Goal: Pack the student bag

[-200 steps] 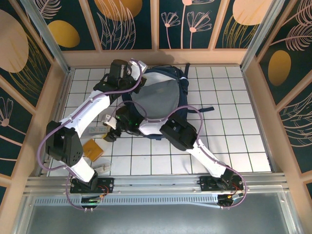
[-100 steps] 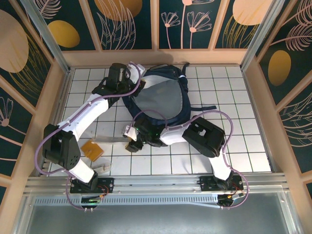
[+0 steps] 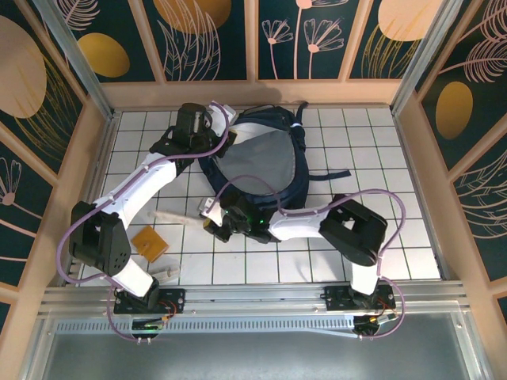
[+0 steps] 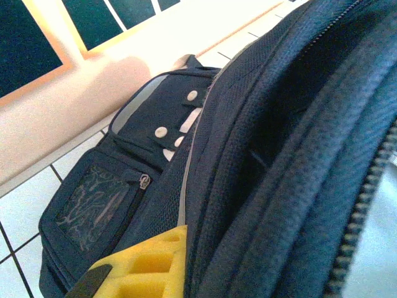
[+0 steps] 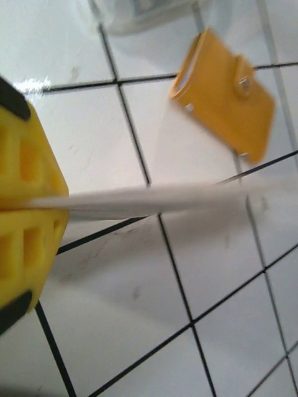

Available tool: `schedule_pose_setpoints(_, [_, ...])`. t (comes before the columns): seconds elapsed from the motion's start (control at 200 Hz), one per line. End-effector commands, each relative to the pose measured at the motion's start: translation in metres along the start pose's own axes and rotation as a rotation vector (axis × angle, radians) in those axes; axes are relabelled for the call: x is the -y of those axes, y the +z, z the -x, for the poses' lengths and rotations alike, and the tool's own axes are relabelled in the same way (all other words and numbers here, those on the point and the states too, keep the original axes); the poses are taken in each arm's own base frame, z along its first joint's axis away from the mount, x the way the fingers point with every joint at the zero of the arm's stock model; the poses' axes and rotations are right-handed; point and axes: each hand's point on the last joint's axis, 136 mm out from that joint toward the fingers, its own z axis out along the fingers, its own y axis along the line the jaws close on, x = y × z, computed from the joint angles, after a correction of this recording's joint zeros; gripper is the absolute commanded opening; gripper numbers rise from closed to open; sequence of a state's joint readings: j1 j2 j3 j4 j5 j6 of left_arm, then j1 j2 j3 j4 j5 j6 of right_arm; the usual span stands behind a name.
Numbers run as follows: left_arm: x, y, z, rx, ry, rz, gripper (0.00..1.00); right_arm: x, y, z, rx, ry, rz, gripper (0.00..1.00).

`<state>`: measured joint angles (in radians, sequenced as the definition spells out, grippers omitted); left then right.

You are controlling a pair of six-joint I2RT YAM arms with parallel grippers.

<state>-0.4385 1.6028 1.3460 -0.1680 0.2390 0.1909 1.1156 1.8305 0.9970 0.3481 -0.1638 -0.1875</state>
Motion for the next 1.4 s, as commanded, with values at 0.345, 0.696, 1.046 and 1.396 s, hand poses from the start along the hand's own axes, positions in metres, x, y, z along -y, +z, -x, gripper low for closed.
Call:
schedule_pose_setpoints(0.345, [-0.001,-0.027,0.050,0.150,0.097,0.008,0.00,-0.020,-0.061,0.032,0.112,-0.059,0.008,0.00])
schedule_pose_setpoints(0.696, [0.031,-0.058,0.040,0.216,0.525,-0.066,0.00,-0.005,-0.194,0.028,-0.054,-0.638,-0.118,0.00])
schedule_pose_setpoints(1.046, [0.065,-0.083,0.061,0.391,0.657,-0.193,0.00,0.118,-0.215,0.041,-0.088,-0.665,-0.387,0.00])
schedule_pose_setpoints(1.396, [0.069,-0.099,0.085,0.476,0.615,-0.205,0.00,0.215,-0.160,0.001,-0.198,-0.445,-0.632,0.00])
